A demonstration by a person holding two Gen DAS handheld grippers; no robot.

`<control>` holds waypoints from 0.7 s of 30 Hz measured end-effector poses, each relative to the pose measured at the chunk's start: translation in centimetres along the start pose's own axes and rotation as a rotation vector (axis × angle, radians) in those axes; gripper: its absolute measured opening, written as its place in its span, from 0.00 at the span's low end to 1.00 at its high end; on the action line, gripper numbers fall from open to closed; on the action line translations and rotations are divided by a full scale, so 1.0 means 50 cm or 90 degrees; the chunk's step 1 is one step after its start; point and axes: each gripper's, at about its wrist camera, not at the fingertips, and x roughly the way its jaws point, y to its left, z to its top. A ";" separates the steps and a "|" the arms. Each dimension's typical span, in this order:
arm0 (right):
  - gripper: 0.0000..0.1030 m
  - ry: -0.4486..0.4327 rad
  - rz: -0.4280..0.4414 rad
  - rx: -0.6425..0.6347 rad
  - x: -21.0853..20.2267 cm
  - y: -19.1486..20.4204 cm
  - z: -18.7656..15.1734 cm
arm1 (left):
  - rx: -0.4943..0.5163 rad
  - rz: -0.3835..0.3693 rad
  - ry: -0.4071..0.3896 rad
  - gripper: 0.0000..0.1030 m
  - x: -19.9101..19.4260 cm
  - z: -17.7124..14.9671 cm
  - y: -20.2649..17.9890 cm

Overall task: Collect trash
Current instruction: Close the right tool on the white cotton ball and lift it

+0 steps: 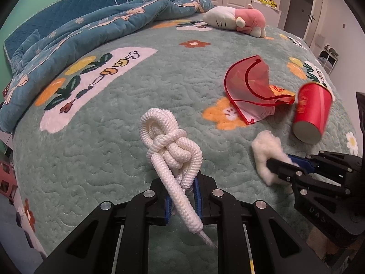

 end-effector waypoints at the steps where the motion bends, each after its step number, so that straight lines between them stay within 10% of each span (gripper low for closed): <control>1: 0.11 -0.004 0.002 0.000 -0.004 0.001 -0.001 | 0.000 0.000 -0.001 0.17 -0.003 -0.001 -0.001; 21: 0.10 -0.148 0.049 0.076 -0.355 0.041 -0.110 | 0.077 -0.011 -0.095 0.17 -0.263 -0.071 -0.091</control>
